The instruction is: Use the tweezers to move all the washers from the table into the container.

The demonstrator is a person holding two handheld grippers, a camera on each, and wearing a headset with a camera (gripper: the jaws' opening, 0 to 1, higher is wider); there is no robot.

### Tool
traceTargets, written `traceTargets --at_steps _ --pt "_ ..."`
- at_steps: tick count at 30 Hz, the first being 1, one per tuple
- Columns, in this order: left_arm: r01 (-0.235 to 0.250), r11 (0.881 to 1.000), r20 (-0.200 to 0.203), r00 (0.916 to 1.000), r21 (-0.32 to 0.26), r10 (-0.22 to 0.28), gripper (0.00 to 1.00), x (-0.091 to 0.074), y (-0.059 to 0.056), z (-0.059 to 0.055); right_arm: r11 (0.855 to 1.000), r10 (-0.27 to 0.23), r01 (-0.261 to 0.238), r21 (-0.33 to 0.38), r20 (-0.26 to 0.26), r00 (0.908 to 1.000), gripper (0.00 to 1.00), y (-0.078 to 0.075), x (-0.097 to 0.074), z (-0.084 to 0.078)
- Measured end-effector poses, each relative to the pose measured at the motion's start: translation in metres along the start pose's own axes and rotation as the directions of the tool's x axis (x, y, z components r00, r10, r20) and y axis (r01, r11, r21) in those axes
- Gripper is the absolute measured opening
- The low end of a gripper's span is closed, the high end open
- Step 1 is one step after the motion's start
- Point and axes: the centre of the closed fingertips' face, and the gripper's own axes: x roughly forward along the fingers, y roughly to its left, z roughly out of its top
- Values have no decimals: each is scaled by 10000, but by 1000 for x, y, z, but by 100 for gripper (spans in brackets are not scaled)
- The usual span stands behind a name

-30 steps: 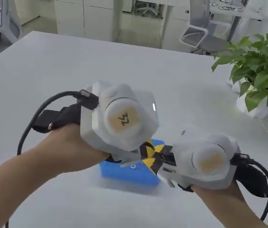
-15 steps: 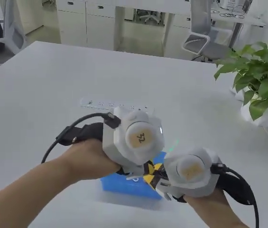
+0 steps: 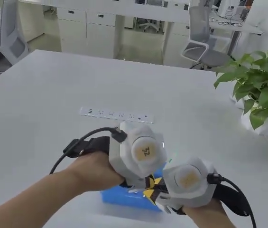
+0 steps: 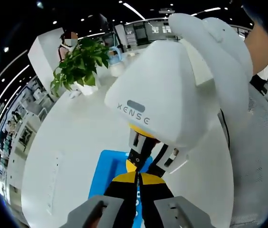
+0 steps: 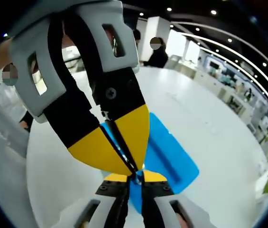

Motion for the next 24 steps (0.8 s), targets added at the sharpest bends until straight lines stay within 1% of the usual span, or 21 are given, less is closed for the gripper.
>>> traceTargets --at_steps 2,3,5,6,9,11,13,14,15,18,20,21,22,23,24 --pt "-108 9999 11 9999 80 108 0 -4 0 2 9999 -127 127 35 96 9999 6 1 -3 4" --pt "-205 9997 61 9998 153 204 0 -9 -1 4 9996 -242 245 -118 241 9994 6 2 -6 8" --pt "-296 9993 124 9995 250 293 0 -17 -3 7 9989 -311 325 -329 426 9986 6 4 -10 14" --pt "-359 9988 137 9993 347 355 0 -23 -4 9 9983 -346 370 -453 522 9980 6 8 -17 19" --pt "-523 9975 293 9983 469 510 0 -39 -7 14 9963 -443 498 -706 769 9961 6 13 -28 30" --pt "-681 9961 517 9965 567 652 0 -52 -12 21 9939 -518 605 -925 944 9942 6 16 -37 36" --pt "-748 9954 873 9938 602 694 0 -65 -16 30 9898 -586 706 -1235 984 9934 7 20 -45 41" --pt "-732 9956 1036 9924 582 669 0 -70 -18 35 9882 -611 736 -1342 949 9936 7 21 -46 40" --pt "-747 9955 1069 9919 587 682 0 -78 -23 38 9838 -621 793 -1611 1094 9921 7 24 -52 43" --pt "-884 9921 1201 9897 889 775 0 -90 -30 43 9849 -670 876 -1495 1376 9882 7 31 -64 51" --pt "-1012 9884 1332 9874 1132 858 0 -100 -38 46 9778 -846 1117 -1775 1538 9845 8 38 -75 55" --pt "-1027 9876 1403 9864 1184 858 0 -106 -43 48 9754 -897 1177 -1865 1519 9843 8 41 -79 55" --pt "-1041 9871 1457 9856 1219 859 0 -109 -46 49 9713 -965 1262 -2017 1509 9838 8 46 -86 57" --pt "-1057 9867 1547 9842 1235 861 0 -114 -51 50 9650 -1080 1415 -2207 1573 9816 8 50 -92 58" --pt "-1039 9866 1587 9838 1258 834 0 -116 -54 50 9643 -1088 1425 -2230 1567 9816 8 53 -93 57"
